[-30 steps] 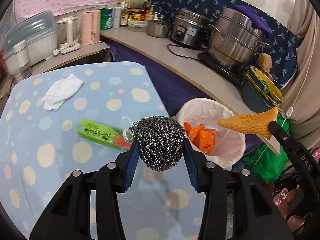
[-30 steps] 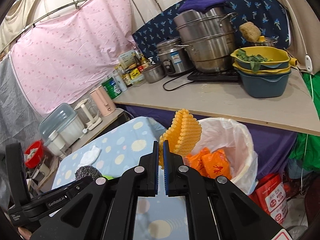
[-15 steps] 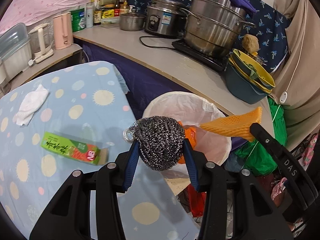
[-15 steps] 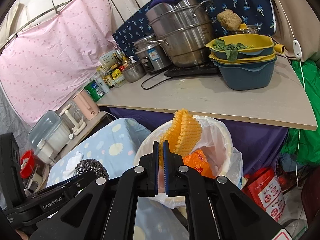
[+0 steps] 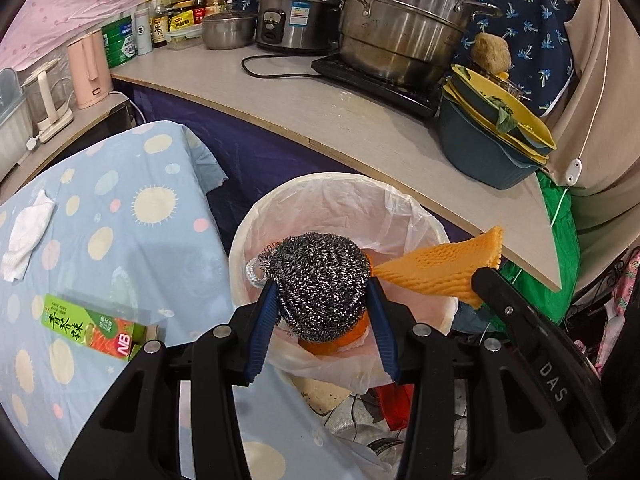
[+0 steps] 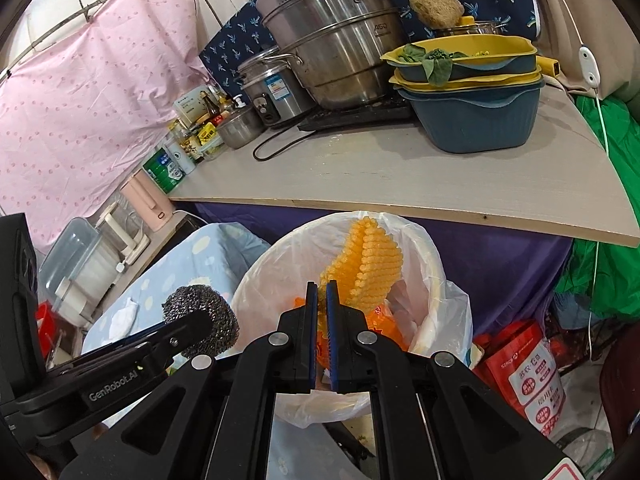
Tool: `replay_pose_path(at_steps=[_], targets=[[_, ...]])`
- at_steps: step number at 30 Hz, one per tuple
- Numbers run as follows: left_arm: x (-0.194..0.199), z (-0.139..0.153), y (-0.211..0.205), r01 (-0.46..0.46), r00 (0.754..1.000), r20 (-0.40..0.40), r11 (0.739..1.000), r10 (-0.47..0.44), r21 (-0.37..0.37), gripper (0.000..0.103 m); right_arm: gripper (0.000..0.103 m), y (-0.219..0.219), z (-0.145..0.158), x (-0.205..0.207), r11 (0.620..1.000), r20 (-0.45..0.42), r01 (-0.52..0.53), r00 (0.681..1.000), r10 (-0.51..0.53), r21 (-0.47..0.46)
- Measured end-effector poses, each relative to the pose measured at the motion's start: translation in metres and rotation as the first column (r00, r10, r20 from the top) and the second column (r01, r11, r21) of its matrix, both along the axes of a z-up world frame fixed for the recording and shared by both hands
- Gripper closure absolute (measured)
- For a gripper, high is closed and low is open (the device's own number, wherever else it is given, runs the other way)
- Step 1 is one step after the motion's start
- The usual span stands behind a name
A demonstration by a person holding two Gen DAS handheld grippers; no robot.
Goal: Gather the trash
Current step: 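Open both tools to drop the scrubber and mesh sleeve into the bin, then move both open tools back over the tissue and green NB box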
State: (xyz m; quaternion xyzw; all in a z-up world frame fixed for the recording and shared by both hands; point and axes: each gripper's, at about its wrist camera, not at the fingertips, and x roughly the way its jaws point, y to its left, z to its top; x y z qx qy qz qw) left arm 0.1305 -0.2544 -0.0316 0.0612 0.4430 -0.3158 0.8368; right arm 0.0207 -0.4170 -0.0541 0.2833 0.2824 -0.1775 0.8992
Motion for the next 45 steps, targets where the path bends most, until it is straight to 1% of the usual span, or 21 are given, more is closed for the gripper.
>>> replay_pose_path(at_steps=[2,3,4,6,8,22,24,26,28,37,38,39,43,45], targets=[[0.003,-0.003,-0.004,0.001,1.000,-0.009,1.000,-0.001,0.004,0.057,0.094,-0.003,-0.001,0.001,1.000,-0.003,0.004,1.000,-0.004,0.007],[0.004,-0.004,-0.005,-0.003,1.000,-0.013,1.000,0.004,0.006,0.051,0.093,-0.004,-0.002,0.001,1.000,0.002,0.013,1.000,-0.013,0.014],[0.005,-0.005,-0.006,-0.013,1.000,-0.012,1.000,0.013,0.011,0.041,0.091,-0.005,-0.003,0.001,1.000,0.002,0.016,1.000,-0.016,0.019],[0.008,-0.004,-0.005,-0.030,1.000,-0.009,1.000,0.030,0.001,0.036,0.091,-0.007,-0.003,0.001,0.999,0.004,0.023,1.000,-0.023,0.024],[0.010,-0.003,-0.004,-0.033,0.999,-0.013,0.999,0.033,-0.004,0.036,0.088,-0.008,-0.002,0.001,0.999,0.007,0.026,1.000,-0.026,0.026],[0.015,0.004,0.020,-0.096,0.995,-0.007,0.995,0.096,-0.020,0.035,0.084,0.003,0.007,-0.001,1.000,0.021,0.009,1.000,-0.009,0.014],[0.015,0.006,0.025,-0.104,0.995,-0.004,0.994,0.104,-0.023,0.035,0.079,0.007,0.009,-0.001,1.000,0.024,0.005,1.000,-0.005,0.009],[0.014,0.008,0.030,-0.113,0.994,0.001,0.993,0.113,-0.027,0.035,0.070,0.012,0.012,-0.002,1.000,0.032,0.006,0.999,-0.006,0.000],[0.014,0.011,0.036,-0.121,0.993,0.008,0.992,0.121,-0.029,0.033,0.064,0.017,0.014,-0.002,1.000,0.041,0.005,0.999,-0.005,-0.005],[0.019,0.016,0.078,-0.185,0.983,0.011,0.982,0.185,-0.036,0.031,0.062,0.043,0.018,0.004,0.999,0.035,-0.047,0.998,0.047,-0.019],[0.019,0.016,0.082,-0.192,0.981,0.012,0.981,0.193,-0.037,0.029,0.062,0.046,0.018,0.006,0.998,0.034,-0.054,0.998,0.054,-0.020],[0.019,0.016,0.087,-0.199,0.980,0.014,0.979,0.200,-0.037,0.025,0.062,0.050,0.018,0.007,0.998,0.032,-0.062,0.998,0.063,-0.022],[0.020,0.015,0.110,-0.228,0.973,0.017,0.973,0.229,-0.038,0.023,0.057,0.067,0.017,0.012,0.995,0.025,-0.094,0.995,0.095,-0.028],[0.022,0.014,0.122,-0.248,0.969,0.014,0.968,0.249,-0.037,0.021,0.056,0.076,0.016,0.016,0.993,0.020,-0.115,0.993,0.116,-0.030]])
